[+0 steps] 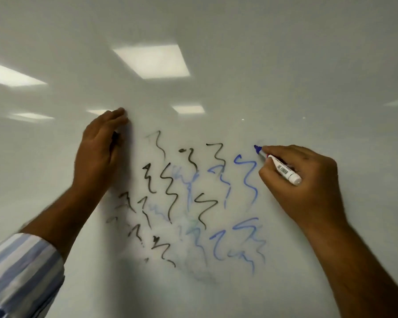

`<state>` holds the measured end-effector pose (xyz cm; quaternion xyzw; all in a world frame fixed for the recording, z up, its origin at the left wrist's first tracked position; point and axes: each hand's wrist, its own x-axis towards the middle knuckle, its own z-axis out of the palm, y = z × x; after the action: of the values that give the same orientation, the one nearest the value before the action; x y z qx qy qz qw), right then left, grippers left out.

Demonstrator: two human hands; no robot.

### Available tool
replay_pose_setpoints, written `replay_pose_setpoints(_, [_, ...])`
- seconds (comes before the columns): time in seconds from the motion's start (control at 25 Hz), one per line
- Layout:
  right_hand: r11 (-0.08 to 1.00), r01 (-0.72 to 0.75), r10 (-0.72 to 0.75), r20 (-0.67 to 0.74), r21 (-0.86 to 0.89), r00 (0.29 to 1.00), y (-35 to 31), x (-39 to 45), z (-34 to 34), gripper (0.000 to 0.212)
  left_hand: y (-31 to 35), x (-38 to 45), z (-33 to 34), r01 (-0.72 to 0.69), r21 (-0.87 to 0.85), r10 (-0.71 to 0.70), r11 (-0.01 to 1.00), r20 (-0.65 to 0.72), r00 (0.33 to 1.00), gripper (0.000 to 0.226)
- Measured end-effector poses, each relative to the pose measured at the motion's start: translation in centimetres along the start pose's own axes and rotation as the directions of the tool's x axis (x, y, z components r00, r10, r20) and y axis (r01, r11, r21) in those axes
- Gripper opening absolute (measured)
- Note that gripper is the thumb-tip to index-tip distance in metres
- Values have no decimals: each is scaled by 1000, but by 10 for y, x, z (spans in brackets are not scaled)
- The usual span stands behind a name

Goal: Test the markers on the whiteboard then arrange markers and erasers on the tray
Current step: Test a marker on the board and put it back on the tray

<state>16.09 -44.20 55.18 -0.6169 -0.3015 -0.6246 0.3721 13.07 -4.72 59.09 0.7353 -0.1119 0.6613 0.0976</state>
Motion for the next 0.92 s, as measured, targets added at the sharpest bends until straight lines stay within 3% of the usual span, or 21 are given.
replay_pose_setpoints(0.16, [994,-88,92,58,-68,994,-14,3,-13,14,-29,-6,9,-79,-11,79,997,7,997,46])
replay_pose_setpoints(0.28, [967,-122,155,133,-225,979,-24,-3,-19,13,-29,-5,13,-90,-36,89,995,-19,996,45])
replay_pose_setpoints(0.36, [978,-47,79,155,-203,985,-32,-11,-16,13,-30,-7,14,-88,-43,87,995,-17,996,45])
replay_pose_setpoints(0.52, [974,180,-174,55,-138,983,-45,-15,24,24,-32,-9,14,-99,-52,97,994,-33,995,46])
replay_pose_setpoints(0.6, [970,207,-197,88,-130,977,-47,-6,48,31,-33,-10,14,-95,-60,93,994,-43,995,44])
replay_pose_setpoints(0.68, [985,153,-140,149,-78,979,-50,4,64,33,-34,-12,15,-93,-60,90,994,-53,995,44])
replay_pose_setpoints(0.84, [1000,-10,11,62,-11,998,-55,28,54,25,-37,-15,16,-98,-63,94,993,-65,993,46])
replay_pose_setpoints(0.92, [995,-101,101,162,-7,982,-60,32,38,16,-37,-16,15,-89,-63,85,994,-60,995,46])
